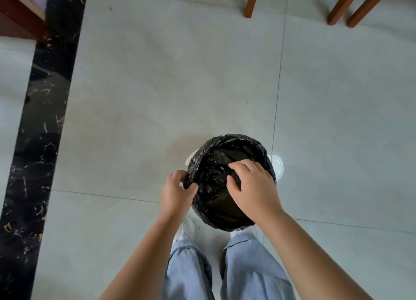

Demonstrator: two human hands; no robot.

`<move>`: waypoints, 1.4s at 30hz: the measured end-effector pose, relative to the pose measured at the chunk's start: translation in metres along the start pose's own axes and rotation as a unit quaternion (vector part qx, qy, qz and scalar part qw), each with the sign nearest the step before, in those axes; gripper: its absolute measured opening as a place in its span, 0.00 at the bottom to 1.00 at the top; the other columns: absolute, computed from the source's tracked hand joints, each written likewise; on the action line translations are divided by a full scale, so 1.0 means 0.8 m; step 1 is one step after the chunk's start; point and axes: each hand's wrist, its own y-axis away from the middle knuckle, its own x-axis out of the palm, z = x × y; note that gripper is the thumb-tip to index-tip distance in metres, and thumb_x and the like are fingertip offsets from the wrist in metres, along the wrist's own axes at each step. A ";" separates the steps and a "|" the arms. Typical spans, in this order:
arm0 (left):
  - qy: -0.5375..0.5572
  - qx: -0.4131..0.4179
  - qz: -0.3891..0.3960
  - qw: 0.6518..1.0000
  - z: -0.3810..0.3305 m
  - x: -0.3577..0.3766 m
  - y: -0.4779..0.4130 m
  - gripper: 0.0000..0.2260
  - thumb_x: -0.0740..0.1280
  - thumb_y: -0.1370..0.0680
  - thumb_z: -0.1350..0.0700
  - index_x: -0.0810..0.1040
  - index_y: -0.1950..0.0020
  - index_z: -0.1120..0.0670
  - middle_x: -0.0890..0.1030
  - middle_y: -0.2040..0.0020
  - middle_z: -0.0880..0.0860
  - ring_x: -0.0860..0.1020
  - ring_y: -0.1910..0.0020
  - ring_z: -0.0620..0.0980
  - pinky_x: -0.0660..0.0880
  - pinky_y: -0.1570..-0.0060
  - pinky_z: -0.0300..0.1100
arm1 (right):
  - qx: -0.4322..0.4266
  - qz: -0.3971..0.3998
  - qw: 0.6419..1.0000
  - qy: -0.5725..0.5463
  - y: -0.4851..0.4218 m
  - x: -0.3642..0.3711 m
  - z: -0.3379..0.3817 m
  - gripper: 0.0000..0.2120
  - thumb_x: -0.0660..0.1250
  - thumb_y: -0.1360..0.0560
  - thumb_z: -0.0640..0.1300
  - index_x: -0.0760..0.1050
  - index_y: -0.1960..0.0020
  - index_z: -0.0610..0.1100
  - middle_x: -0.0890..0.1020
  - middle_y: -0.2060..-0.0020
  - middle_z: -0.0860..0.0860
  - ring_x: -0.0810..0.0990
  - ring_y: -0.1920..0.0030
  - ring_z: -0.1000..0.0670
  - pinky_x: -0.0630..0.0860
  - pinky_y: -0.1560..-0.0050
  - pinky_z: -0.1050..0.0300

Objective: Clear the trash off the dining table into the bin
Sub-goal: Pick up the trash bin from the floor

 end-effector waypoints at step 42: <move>0.244 0.245 -0.327 0.879 -0.515 -0.459 0.474 0.05 0.71 0.36 0.50 0.79 0.63 0.47 0.79 0.70 0.47 0.75 0.73 0.40 0.72 0.67 0.41 | -0.184 -0.337 0.922 0.036 0.345 -0.642 0.328 0.18 0.63 0.26 0.48 0.71 0.37 0.44 0.77 0.39 0.48 0.72 0.37 0.46 0.67 0.37 0.51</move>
